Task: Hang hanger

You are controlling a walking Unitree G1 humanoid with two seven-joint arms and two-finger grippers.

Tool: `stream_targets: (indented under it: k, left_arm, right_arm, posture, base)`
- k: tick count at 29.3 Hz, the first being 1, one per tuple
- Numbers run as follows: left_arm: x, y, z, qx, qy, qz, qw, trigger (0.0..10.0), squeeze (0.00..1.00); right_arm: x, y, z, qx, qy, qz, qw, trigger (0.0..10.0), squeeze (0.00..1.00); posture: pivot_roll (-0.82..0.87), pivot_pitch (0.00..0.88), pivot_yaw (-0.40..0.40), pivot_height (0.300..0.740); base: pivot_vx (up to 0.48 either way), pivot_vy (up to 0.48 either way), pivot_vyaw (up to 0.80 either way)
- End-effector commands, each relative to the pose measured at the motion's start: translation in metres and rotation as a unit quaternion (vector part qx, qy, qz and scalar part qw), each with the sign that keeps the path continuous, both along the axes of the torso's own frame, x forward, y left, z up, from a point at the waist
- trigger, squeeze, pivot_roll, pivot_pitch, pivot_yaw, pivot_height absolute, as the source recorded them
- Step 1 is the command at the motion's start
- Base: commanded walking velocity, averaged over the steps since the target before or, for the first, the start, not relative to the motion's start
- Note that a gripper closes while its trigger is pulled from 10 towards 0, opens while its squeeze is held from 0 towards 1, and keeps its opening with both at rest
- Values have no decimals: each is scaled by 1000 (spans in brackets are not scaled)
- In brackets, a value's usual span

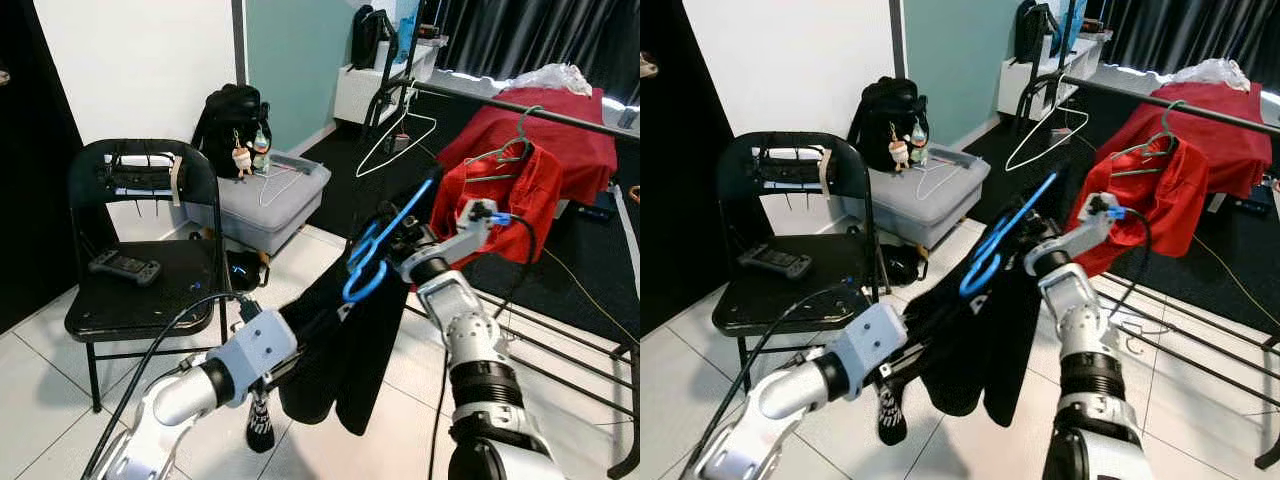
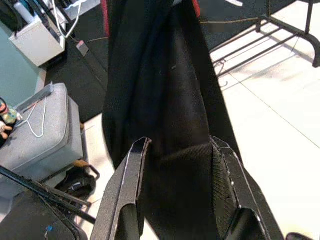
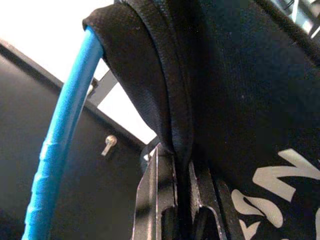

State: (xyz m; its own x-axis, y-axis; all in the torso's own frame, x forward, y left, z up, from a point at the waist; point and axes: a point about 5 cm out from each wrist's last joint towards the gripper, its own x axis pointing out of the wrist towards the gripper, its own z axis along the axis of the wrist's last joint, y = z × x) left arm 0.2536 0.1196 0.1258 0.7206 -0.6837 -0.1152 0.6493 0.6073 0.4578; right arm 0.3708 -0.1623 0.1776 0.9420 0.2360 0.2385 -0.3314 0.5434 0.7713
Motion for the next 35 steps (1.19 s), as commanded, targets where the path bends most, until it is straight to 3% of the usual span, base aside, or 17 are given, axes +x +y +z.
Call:
stream_targets:
  k: [1,9,13,17,19,22,23,26,29,35]
  left_arm:
    - [-3,6,-2,17,2,-7,1000,10000,0]
    - [-5,16,-2,41,4,-11,999,10000,0]
    - [-8,35,2,65,-1,2,998,10000,0]
    - [-6,39,9,47,-10,11,999,10000,0]
    - [-2,27,32,-49,-37,0,998,10000,0]
    - [-2,18,40,-86,-45,-15,995,10000,0]
    - [-4,-6,45,-131,-45,-46,989,10000,0]
    - [-4,-14,45,-142,-43,-57,987,10000,0]
    - [0,-36,38,-145,-34,-67,987,10000,0]
    - [10,-42,33,-114,-46,-46,991,10000,0]
  right_arm:
    - [4,-6,12,12,-17,-13,1000,0,0]
    - [5,-12,15,13,-17,-23,1000,0,0]
    - [6,-14,15,18,-16,-29,999,0,0]
    - [6,-14,16,19,-16,-28,999,0,0]
    - [7,-9,17,20,-18,-19,999,0,0]
    - [7,-5,17,20,-19,-13,1000,0,0]
    - [6,4,17,19,-20,3,1000,0,0]
    - [6,6,16,19,-20,8,1000,0,0]
    - [5,11,15,20,-18,14,1000,0,0]
    - [5,13,15,22,-19,18,999,0,0]
  posture:
    - [18,0,-58,740]
    - [15,0,-60,740]
    - [20,0,-62,740]
    - [23,0,-63,740]
    - [23,0,-65,740]
    - [23,0,-65,740]
    - [18,0,-63,740]
    - [18,0,-63,740]
    - [14,0,-62,740]
    - [14,0,-62,740]
  base:
    - [0,0,0]
    - [0,0,0]
    - [0,0,0]
    - [0,0,0]
    - [0,0,0]
    - [0,0,0]
    - [0,0,0]
    - [0,0,0]
    - [0,0,0]
    - [0,0,0]
